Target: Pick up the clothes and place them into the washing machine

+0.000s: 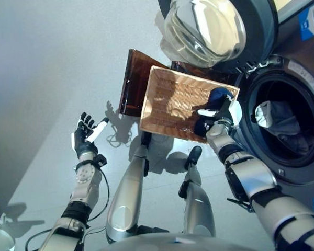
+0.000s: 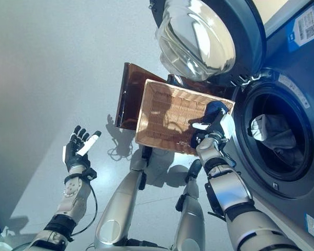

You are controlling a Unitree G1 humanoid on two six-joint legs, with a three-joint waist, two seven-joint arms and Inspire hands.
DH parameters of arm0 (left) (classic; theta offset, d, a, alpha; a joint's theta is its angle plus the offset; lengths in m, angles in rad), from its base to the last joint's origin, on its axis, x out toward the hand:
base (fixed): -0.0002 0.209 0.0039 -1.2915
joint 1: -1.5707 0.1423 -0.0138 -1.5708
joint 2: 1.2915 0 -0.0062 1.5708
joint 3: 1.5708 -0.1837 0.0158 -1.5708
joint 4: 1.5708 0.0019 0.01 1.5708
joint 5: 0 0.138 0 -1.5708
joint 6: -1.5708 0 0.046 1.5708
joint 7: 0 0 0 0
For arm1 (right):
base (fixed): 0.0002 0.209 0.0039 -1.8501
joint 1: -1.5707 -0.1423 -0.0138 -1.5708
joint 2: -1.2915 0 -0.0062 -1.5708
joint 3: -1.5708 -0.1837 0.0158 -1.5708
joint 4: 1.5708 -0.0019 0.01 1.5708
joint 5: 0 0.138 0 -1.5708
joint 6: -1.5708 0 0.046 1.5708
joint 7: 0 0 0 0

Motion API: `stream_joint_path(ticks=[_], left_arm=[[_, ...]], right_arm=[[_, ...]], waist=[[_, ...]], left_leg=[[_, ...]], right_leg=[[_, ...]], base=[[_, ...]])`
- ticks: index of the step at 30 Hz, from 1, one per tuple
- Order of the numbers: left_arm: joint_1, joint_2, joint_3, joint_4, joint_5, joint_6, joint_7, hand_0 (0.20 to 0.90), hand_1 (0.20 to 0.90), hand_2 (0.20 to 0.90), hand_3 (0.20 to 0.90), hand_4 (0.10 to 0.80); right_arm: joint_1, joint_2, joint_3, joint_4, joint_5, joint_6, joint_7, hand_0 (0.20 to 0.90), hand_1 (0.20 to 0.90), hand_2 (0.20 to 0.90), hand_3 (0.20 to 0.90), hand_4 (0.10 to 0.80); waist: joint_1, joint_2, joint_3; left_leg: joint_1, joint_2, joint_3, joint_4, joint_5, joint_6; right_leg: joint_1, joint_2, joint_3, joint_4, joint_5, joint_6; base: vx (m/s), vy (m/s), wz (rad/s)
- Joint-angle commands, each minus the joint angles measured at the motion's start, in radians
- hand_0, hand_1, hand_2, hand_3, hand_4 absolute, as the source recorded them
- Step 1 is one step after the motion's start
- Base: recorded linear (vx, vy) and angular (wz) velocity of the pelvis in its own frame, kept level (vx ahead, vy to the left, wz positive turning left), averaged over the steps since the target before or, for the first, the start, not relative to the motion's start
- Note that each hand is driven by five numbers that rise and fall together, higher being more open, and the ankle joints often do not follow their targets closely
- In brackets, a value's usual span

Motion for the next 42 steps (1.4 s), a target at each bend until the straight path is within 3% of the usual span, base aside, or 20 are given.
stream_joint_path(ticks=[1, 16, 32, 33, 34, 36, 42], left_arm=[[0.009, 0.019, 0.018, -0.131, 0.000, -0.085, 0.032, 0.900, 0.900, 0.900, 0.900, 0.800], [0.022, 0.034, 0.031, -0.216, -0.019, -0.098, 0.033, 0.900, 0.900, 0.900, 0.900, 0.800], [0.020, 0.052, 0.035, -0.265, -0.017, -0.107, 0.045, 0.900, 0.900, 0.900, 0.900, 0.800], [0.021, 0.052, 0.035, -0.267, -0.019, -0.108, 0.043, 0.900, 0.900, 0.900, 0.900, 0.800], [0.021, 0.052, 0.035, -0.267, -0.019, -0.108, 0.043, 0.900, 0.900, 0.900, 0.900, 0.800], [0.021, 0.055, 0.034, -0.269, -0.022, -0.109, 0.042, 0.900, 0.900, 0.900, 0.900, 0.800], [0.024, 0.056, 0.038, -0.281, -0.020, -0.108, 0.045, 0.900, 0.900, 0.900, 0.900, 0.800]], right_arm=[[-0.035, -0.055, 0.001, -0.006, 0.044, -0.040, -0.033, 0.900, 0.900, 0.900, 0.900, 0.800], [-0.107, -0.061, -0.005, -0.001, 0.105, -0.054, -0.017, 0.900, 0.900, 0.900, 0.900, 0.800], [-0.223, -0.057, 0.021, -0.003, 0.143, -0.057, 0.005, 0.900, 0.900, 0.900, 0.900, 0.800], [-0.229, -0.057, 0.023, -0.002, 0.143, -0.057, 0.007, 0.826, 0.826, 0.826, 0.826, 0.747], [-0.229, -0.057, 0.023, -0.001, 0.143, -0.057, 0.007, 0.496, 0.496, 0.496, 0.496, 0.512], [-0.241, -0.060, 0.031, 0.000, 0.138, -0.055, 0.006, 0.200, 0.200, 0.200, 0.200, 0.300], [-0.256, -0.063, 0.044, 0.013, 0.096, -0.042, -0.005, 0.200, 0.200, 0.200, 0.200, 0.300]], waist=[[0.029, 0.090, -0.002], [0.036, 0.130, 0.058], [0.049, 0.160, 0.058], [0.050, 0.159, 0.058], [0.050, 0.159, 0.058], [0.051, 0.160, 0.058], [0.053, 0.165, 0.058]], left_leg=[[0.132, -0.034, -0.028, -0.340, 0.155, -0.073], [0.089, -0.038, -0.028, -0.340, 0.172, -0.072], [0.004, -0.045, -0.041, -0.340, 0.189, -0.071], [0.001, -0.044, -0.042, -0.340, 0.190, -0.071], [0.001, -0.044, -0.042, -0.340, 0.190, -0.071], [-0.005, -0.045, -0.045, -0.340, 0.191, -0.071], [-0.007, -0.043, -0.042, -0.340, 0.190, -0.071]], right_leg=[[0.060, 0.063, -0.011, 0.081, -0.066, -0.005], [0.005, 0.060, -0.004, 0.098, -0.059, -0.008], [-0.095, 0.056, 0.003, 0.129, -0.061, -0.012], [-0.098, 0.056, 0.002, 0.131, -0.062, -0.012], [-0.098, 0.056, 0.002, 0.132, -0.062, -0.012], [-0.104, 0.056, 0.001, 0.135, -0.062, -0.013], [-0.108, 0.056, -0.003, 0.134, -0.061, -0.012]], base=[[0.000, 0.000, 0.00], [-0.026, 0.007, -0.01], [-0.019, 0.010, 0.02], [0.000, 0.000, 0.00], [0.000, 0.000, 0.00], [0.000, 0.000, 0.00], [0.000, 0.000, 0.00]])
